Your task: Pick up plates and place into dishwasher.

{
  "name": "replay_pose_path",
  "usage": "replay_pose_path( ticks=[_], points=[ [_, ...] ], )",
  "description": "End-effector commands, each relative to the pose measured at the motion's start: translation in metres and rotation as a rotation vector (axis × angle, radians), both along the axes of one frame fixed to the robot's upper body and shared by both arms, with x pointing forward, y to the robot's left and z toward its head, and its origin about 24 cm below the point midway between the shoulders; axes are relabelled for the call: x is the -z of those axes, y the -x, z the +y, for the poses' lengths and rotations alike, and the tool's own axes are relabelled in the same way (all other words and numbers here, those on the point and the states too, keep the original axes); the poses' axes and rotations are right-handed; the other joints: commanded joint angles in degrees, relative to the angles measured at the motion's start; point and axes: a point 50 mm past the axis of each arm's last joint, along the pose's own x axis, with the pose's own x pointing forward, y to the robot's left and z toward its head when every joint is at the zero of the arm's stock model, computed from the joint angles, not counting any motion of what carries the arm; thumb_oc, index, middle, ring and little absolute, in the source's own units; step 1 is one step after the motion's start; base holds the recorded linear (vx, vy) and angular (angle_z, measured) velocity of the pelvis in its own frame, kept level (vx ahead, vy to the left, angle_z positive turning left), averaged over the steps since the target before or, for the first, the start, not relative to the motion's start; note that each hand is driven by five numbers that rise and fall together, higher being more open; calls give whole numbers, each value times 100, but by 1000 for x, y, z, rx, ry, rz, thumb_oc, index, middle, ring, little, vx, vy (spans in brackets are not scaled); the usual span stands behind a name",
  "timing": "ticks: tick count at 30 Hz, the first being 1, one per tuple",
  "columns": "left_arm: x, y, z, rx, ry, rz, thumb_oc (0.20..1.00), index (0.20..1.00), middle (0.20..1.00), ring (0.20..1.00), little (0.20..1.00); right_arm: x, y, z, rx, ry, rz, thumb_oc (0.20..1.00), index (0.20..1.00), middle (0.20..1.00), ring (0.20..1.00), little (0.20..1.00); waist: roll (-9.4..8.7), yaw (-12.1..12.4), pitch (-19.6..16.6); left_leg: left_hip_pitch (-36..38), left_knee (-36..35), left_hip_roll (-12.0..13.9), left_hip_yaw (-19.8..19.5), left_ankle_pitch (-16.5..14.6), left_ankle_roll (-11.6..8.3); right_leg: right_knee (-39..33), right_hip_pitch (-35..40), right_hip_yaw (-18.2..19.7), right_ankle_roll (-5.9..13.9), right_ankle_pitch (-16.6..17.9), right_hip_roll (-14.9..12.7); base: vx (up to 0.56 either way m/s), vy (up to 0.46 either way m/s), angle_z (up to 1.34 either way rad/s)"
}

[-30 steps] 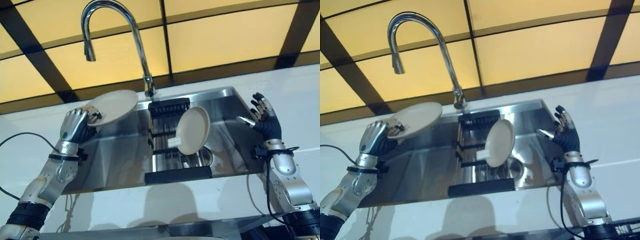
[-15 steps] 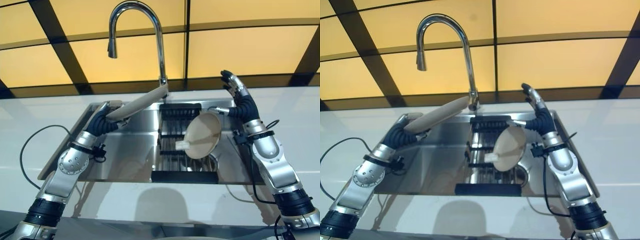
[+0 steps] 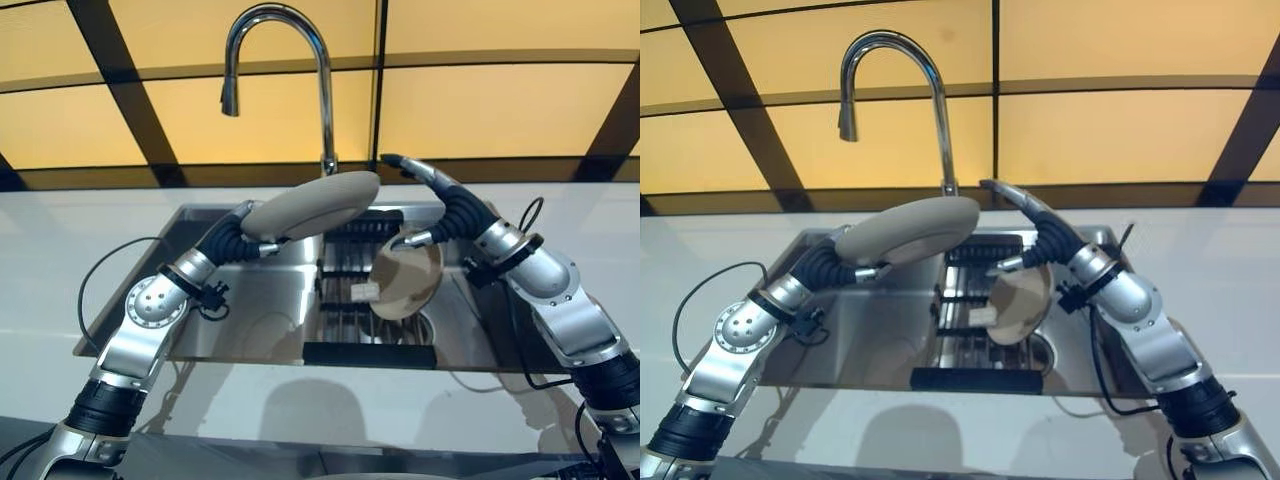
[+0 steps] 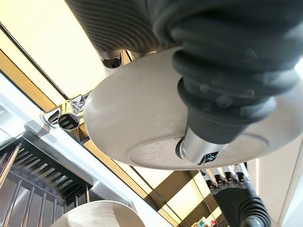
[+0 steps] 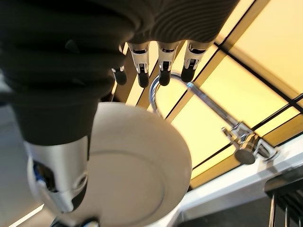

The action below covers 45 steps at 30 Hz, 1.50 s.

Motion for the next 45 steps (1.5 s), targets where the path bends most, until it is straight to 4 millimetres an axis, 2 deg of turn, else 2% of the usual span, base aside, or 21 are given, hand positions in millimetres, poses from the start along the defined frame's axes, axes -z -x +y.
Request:
replay_pose_path(
  ticks=[1,17,22,30,31,32,33,34,35,36,45],
  points=[
    [-34,-6,-5,63,-30,-124,200,200,200,200,200,-24,5,14,-90,-5,-78,1000,1000,1000,1000,1000,-273,15,-306,39,-1,13,34,-570,75,22,-170,-102,318,-386,-66,0,0,0],
    [-32,-8,-18,188,-116,-61,200,200,200,200,200,-22,3,26,-154,11,-29,1000,1000,1000,1000,1000,-249,24,-298,9,-1,-5,16,-552,95,22,-180,-82,305,-379,-57,0,0,0],
    [-31,-9,-24,210,-106,-43,200,200,200,200,200,-17,3,33,-191,11,9,1000,1000,1000,1000,1000,-243,41,-295,7,-1,-20,-15,-549,108,22,-164,-77,303,-382,-62,0,0,0],
    [-22,-8,-31,229,-92,-23,200,200,200,200,200,2,2,48,-251,77,119,1000,1000,1000,1000,1000,-238,81,-301,8,-1,-31,-33,-533,113,22,-146,-88,305,-376,-79,0,0,0],
    [-21,-9,-31,230,-90,-21,200,200,200,200,200,4,2,48,-257,90,134,896,896,896,896,896,-241,81,-302,6,-1,-32,-35,-529,112,22,-143,-92,305,-376,-83,0,0,0],
    [-21,-9,-32,229,-88,-20,200,200,200,200,200,6,1,48,-263,104,145,630,630,630,630,630,-245,82,-301,3,-1,-34,-37,-526,111,22,-142,-96,304,-376,-84,0,0,0],
    [-21,-9,-31,227,-88,-20,200,200,200,200,200,8,1,49,-269,124,158,529,529,529,529,529,-249,86,-298,-1,-1,-37,-42,-522,112,22,-137,-99,303,-378,-87,0,0,0],
    [-21,-9,-31,226,-87,-21,200,200,200,200,200,8,1,48,-270,129,161,495,495,495,495,495,-249,86,-297,-1,-1,-37,-44,-523,113,22,-136,-100,303,-378,-89,0,0,0],
    [-22,-9,-30,222,-83,-20,200,200,200,200,200,11,1,49,-271,144,174,253,253,253,253,253,-252,92,-295,-3,-1,-40,-46,-520,114,22,-132,-106,306,-374,-93,0,0,0],
    [-21,-9,-30,220,-80,-19,200,200,200,200,200,11,1,48,-268,141,176,200,200,200,200,200,-259,96,-290,-1,-1,-39,-52,-519,116,22,-128,-110,307,-371,-98,0,0,0],
    [-17,-6,-30,219,-71,-11,200,200,200,200,200,16,1,48,-256,118,183,200,200,200,200,200,-265,117,-288,19,-1,-47,-52,-520,128,22,-102,-115,322,-369,-114,4,2,1]
  ],
)
